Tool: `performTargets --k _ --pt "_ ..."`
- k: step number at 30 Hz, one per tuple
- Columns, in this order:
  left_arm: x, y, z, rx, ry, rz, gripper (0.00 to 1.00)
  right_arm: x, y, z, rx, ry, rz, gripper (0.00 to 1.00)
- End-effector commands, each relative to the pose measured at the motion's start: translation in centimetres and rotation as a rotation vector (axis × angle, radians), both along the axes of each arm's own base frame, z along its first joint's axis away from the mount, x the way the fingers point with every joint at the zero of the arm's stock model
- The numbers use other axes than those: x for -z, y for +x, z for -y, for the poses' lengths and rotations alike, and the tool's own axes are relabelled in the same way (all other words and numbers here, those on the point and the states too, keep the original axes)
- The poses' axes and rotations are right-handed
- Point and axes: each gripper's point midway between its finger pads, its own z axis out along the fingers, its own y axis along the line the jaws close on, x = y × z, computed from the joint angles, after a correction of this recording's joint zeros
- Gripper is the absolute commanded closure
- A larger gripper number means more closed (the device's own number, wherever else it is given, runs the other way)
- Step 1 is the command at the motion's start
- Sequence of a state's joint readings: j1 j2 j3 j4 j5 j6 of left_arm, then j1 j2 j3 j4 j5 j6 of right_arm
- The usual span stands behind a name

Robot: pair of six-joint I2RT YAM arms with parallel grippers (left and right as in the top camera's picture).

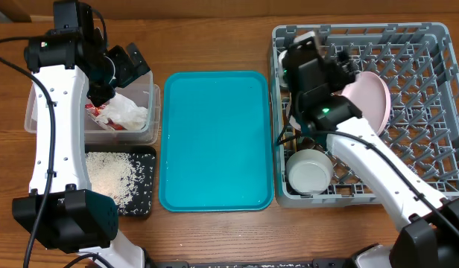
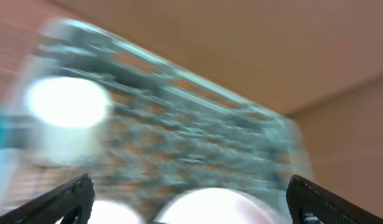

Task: Sort waste into correct bins and load items into the dishwasher
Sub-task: 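Lower the white plate upright into the rack slots with right gripper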

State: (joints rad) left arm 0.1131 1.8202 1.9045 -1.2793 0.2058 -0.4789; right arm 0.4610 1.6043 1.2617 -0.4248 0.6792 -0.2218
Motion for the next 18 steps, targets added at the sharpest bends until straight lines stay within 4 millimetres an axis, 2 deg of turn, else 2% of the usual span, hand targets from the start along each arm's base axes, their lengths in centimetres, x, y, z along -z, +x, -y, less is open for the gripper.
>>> performTargets --k 1,3,5,18 --pt "-0.4 0.2 0.0 0.008 0.008 0.014 0.0 1.8 -0.3 -5.3 -0.119 0.355 -0.064 0.0" --pt "-0.4 0.2 0.0 0.008 0.008 0.014 0.0 2.0 -0.6 -6.6 -0.153 0.425 -0.09 0.0" --pt "-0.4 0.2 0.0 0.008 0.008 0.014 0.0 2.1 -0.8 -7.0 -0.172 0.439 -0.101 0.0" --pt "-0.4 0.2 0.0 0.008 0.008 0.014 0.0 2.1 -0.8 -7.0 -0.172 0.439 -0.101 0.0"
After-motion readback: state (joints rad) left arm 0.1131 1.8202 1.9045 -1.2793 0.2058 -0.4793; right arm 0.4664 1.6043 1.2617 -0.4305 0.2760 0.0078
